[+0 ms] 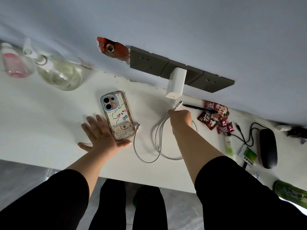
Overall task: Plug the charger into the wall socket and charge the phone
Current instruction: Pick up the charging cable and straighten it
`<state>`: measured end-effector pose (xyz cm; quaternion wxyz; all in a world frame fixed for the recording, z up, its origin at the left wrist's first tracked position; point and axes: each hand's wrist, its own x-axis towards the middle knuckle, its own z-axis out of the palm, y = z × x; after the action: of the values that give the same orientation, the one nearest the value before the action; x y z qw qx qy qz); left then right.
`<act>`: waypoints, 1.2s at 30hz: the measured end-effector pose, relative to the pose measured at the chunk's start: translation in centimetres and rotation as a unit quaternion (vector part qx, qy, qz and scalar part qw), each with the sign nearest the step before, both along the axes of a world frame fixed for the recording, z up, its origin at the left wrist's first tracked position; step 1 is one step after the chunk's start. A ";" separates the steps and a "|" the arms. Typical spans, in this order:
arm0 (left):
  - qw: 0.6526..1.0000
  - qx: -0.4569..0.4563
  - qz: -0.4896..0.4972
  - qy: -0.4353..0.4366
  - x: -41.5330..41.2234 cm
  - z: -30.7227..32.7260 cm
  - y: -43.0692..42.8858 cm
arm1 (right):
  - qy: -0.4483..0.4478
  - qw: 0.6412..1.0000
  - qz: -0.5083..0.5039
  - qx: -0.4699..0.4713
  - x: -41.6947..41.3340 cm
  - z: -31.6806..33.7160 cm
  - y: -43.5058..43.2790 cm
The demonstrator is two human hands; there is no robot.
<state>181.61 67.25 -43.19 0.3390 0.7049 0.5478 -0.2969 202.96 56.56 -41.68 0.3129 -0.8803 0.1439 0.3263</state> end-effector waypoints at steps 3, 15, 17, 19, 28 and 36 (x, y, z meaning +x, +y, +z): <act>1.000 0.001 0.000 -0.004 -0.1 0.1 0.0 | -0.011 1.000 0.000 0.029 -0.7 0.9 -0.6; 1.000 0.005 0.002 -0.013 -0.3 0.3 0.0 | 0.117 0.927 -0.125 0.335 -5.7 8.2 -2.4; 1.000 0.007 0.002 -0.014 -0.3 0.4 -0.1 | 0.118 0.933 -0.104 0.324 -6.2 9.1 -2.4; 1.000 0.010 0.001 -0.014 -0.3 0.5 -0.1 | 0.112 0.940 -0.079 0.311 -6.5 9.7 -2.3; 1.000 0.017 0.002 -0.010 0.0 1.0 -0.3 | 0.099 0.946 -0.032 0.306 -6.0 10.7 -2.1; 1.000 0.018 0.000 -0.009 0.0 0.9 -0.3 | 0.088 0.948 -0.032 0.304 -4.7 11.0 -1.8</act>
<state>181.58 66.99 -42.29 0.3313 0.7133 0.5500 -0.2810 198.31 54.79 -30.72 0.5624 -0.7059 0.0926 0.4204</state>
